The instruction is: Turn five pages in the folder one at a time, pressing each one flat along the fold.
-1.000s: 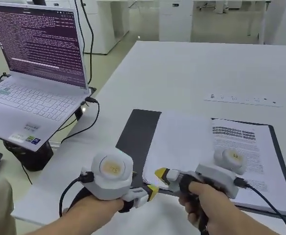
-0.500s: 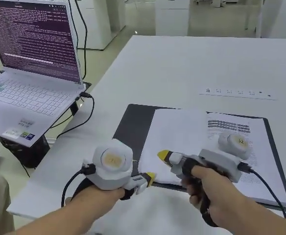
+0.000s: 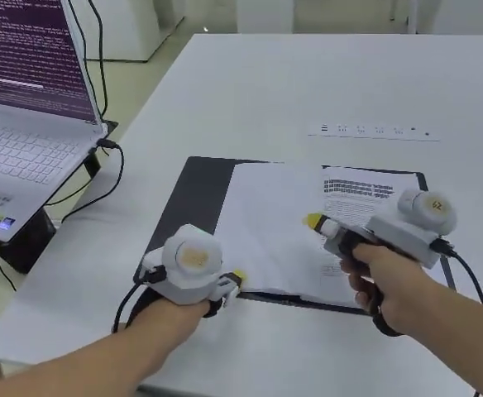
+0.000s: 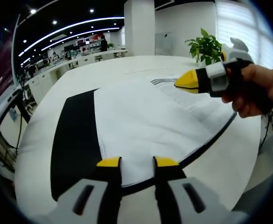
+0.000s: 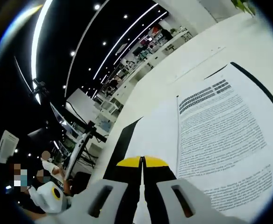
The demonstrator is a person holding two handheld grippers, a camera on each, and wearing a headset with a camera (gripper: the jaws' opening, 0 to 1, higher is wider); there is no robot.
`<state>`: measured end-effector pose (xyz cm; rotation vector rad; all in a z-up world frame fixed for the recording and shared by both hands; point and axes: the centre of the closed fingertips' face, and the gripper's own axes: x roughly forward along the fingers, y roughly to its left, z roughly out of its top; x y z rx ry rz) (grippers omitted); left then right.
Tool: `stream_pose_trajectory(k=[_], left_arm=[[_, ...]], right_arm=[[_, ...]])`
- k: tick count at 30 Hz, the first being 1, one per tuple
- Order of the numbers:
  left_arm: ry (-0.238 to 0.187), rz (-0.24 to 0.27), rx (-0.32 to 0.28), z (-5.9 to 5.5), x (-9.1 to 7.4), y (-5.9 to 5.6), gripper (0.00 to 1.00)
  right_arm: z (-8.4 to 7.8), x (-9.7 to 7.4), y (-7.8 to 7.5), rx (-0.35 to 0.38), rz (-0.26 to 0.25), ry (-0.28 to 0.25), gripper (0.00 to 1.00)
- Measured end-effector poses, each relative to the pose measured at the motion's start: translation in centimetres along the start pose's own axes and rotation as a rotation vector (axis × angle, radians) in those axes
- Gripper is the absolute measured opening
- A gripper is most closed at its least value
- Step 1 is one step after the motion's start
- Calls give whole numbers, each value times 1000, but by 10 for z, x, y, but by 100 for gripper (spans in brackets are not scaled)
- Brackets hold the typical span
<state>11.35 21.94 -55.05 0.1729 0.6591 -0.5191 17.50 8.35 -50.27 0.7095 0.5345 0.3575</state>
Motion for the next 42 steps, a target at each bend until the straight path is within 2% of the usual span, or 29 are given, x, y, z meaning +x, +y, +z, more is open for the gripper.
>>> stream_pose_trajectory(k=[4, 5, 9, 11, 20, 23, 31, 42], left_arm=[[4, 11, -1, -9, 0, 2, 23], [-15, 14, -9, -8, -1, 2, 23], [-43, 21, -16, -8, -1, 2, 23], [-56, 22, -29, -8, -1, 3, 23], [-82, 22, -46, -8, -1, 4, 23], [-87, 24, -50, -7, -2, 4, 22], [-102, 29, -54, -7, -2, 4, 22], [-114, 32, -61, -7, -2, 4, 21]], right_arm=[[6, 4, -7, -84, -1, -21, 0], [5, 4, -5, -106, 3, -21, 0], [1, 7, -6, -162, -3, -8, 0], [-3, 9, -10, -214, -20, 6, 0], [-8, 22, -17, -283, -30, 38, 0], [-6, 26, -24, -315, -50, 47, 0], [11, 41, -34, -313, -59, 25, 0], [31, 59, -39, -313, -87, 1, 0]])
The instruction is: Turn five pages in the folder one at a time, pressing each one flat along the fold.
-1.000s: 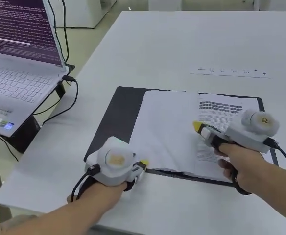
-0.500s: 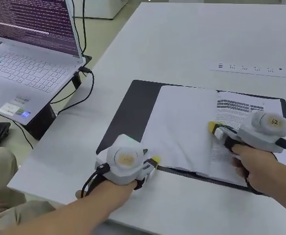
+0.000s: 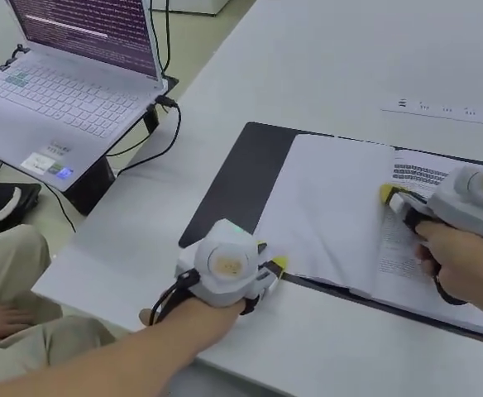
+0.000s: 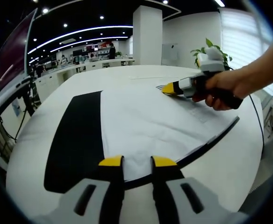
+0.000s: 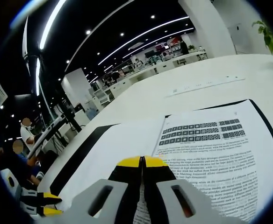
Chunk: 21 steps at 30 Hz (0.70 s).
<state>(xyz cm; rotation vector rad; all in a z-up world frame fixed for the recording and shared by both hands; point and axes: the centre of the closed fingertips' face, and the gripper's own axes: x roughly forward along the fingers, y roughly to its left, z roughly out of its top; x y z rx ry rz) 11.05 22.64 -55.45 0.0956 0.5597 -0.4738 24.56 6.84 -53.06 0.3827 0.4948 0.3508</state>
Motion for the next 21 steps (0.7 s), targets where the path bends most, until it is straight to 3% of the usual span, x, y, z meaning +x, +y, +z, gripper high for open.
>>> stream_pose_trajectory(k=[21], left_arm=[[-3, 4, -8, -1, 1, 1, 21]], right_arm=[[42, 66, -43, -36, -75, -6, 0]])
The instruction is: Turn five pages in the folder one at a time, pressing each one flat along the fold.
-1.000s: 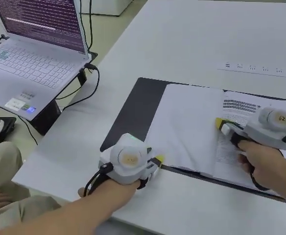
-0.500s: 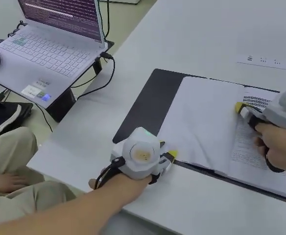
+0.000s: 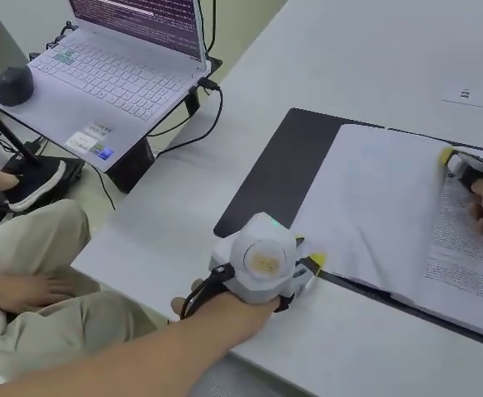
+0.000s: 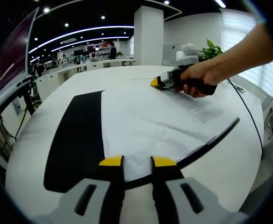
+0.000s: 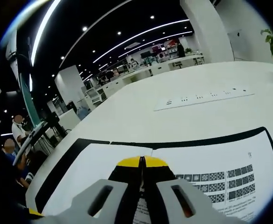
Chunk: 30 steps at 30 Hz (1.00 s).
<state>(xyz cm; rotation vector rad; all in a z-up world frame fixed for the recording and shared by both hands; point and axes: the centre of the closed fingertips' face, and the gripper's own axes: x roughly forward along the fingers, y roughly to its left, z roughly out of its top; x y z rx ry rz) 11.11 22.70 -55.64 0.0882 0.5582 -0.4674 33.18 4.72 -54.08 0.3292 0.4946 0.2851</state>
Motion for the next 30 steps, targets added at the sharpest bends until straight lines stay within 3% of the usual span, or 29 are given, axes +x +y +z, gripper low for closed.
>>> stream_pose_trajectory(k=[8, 12, 30], left_arm=[[-3, 1, -3, -1, 1, 1, 21], [-5, 2, -6, -1, 1, 1, 21], [-3, 0, -7, 0, 0, 1, 21]], right_arm=[[6, 27, -16, -14, -10, -10, 0], [8, 32, -18, -12, -16, -4, 0], [-11, 3, -4, -10, 44, 31, 0]])
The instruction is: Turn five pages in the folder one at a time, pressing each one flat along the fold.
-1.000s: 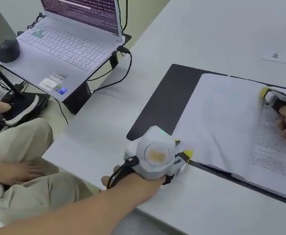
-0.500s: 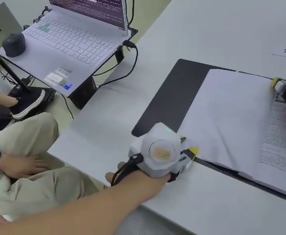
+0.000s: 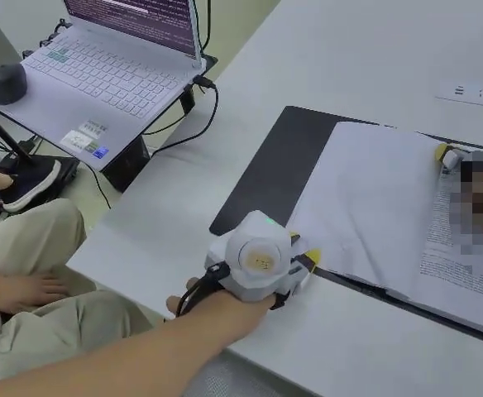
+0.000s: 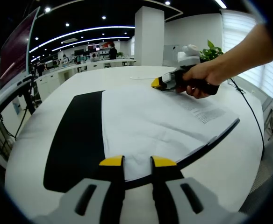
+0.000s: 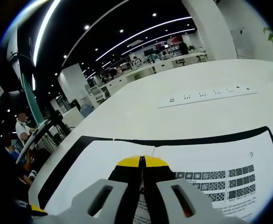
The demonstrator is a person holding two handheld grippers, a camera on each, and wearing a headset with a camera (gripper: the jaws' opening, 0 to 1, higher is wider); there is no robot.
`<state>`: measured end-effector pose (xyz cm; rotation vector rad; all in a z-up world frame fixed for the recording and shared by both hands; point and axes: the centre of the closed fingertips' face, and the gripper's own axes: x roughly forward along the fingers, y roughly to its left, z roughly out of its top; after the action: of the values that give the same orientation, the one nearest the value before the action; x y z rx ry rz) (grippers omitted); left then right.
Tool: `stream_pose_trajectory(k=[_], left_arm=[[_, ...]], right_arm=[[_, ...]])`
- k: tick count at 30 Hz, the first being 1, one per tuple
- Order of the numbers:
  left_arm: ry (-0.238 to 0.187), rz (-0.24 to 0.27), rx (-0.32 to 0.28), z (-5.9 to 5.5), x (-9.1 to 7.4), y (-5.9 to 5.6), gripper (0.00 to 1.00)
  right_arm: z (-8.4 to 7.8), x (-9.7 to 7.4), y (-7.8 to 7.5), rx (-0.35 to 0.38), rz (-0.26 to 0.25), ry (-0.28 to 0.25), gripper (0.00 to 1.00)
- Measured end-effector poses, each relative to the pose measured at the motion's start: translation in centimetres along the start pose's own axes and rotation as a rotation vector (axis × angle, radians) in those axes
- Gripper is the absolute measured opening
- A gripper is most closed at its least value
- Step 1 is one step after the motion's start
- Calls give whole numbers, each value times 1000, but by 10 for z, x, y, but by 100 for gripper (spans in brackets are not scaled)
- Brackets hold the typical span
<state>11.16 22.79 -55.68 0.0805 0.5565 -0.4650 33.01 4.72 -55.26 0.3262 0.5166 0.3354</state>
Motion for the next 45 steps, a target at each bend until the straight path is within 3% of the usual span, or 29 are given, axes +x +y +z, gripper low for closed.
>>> stream_pose_trajectory(k=[8, 14, 18, 35, 45], left_arm=[[-1, 0, 0, 0, 0, 0, 21], [-1, -2, 1, 0, 0, 0, 21], [-1, -2, 0, 0, 0, 0, 21], [2, -5, 3, 1, -1, -1, 21], [0, -6, 3, 1, -2, -1, 21]], right_arm=[[-12, -24, 16, 12, 19, 3, 0], [-17, -31, 18, 20, 31, 6, 0], [-23, -48, 31, 24, 36, 8, 0], [-45, -93, 55, 54, 57, 21, 0], [-58, -111, 68, 91, 85, 18, 0]])
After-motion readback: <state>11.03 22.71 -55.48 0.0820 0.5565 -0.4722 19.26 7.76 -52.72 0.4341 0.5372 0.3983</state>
